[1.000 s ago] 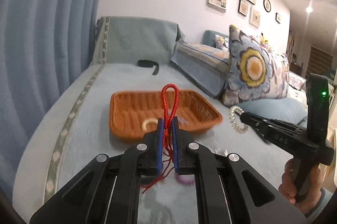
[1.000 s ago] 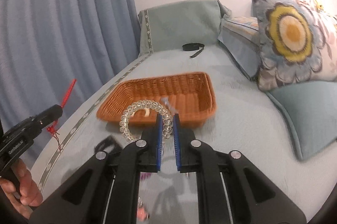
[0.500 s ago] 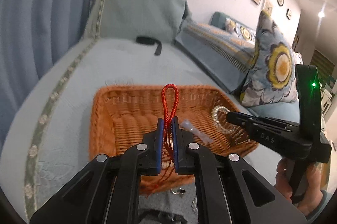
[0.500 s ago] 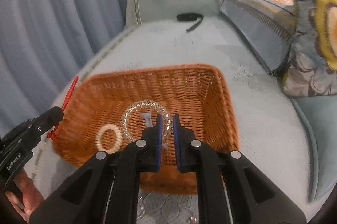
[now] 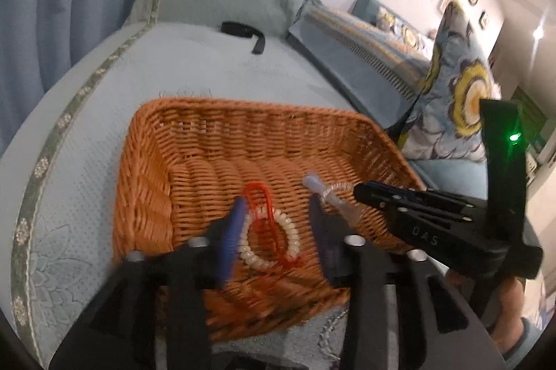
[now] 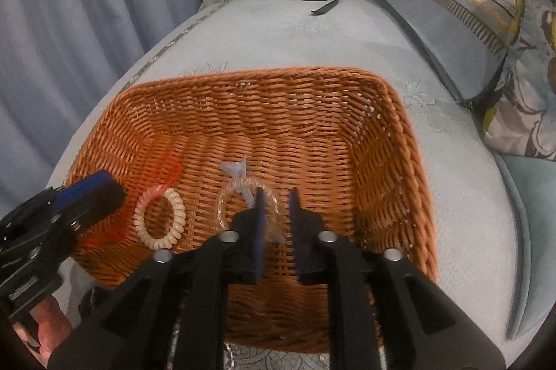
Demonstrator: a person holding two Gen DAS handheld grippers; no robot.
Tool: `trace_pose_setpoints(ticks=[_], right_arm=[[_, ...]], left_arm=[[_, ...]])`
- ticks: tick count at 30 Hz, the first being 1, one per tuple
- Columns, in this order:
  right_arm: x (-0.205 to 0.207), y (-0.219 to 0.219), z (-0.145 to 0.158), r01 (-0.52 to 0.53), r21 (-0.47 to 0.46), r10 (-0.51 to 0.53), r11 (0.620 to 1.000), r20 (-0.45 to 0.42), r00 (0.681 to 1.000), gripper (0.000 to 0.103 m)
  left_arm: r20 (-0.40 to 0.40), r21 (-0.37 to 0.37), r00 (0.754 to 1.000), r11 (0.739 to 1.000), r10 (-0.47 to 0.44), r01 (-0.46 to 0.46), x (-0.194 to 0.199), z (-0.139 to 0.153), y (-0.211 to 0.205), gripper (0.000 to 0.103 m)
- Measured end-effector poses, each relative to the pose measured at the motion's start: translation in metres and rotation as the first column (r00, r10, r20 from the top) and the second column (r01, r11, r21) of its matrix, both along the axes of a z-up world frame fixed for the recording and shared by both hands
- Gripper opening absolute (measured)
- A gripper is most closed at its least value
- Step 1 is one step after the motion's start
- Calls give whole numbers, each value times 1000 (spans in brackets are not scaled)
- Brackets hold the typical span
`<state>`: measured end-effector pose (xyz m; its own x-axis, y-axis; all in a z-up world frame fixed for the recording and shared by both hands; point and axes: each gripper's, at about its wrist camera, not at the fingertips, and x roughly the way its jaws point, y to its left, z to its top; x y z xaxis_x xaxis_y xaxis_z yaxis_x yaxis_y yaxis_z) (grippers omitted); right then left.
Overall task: Organize jewelry
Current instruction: 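Carry the red loop and bead bracelet into the basket and release both, then grasp the black watch with left tool while right tool grasps the purple coil hair tie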
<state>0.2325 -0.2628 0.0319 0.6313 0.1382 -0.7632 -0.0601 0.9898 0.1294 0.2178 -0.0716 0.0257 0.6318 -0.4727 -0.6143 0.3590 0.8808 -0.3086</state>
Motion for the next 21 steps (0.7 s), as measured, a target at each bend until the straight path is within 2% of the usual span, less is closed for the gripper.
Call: trace_pose_setpoints(ticks=[1,3,10,16,21], right_arm=[[-2,-2,2,3,7,-3,1000,7,1000,41],[-10,-6,10,7,16,-7,1000,42,999,47],[-50,-2,34,-40,15,38,999,125,991,47],[-104,5,55,-75,13,70,997,203,977,47],[-147,4,57,-78,30,69,996,230,971,47]], left_arm=[[14,-4,1000,1000,-5,5,-4,3,2,39],[36,-22,999,1000,-14,15,-14,11,7,42],[87,-70,996,997,-6,12,-50,36,28,42],[132,-59,991,998,-12,19,-93,53,40,42],[152,-52,988,998,-11,19,-131,56,49,42]])
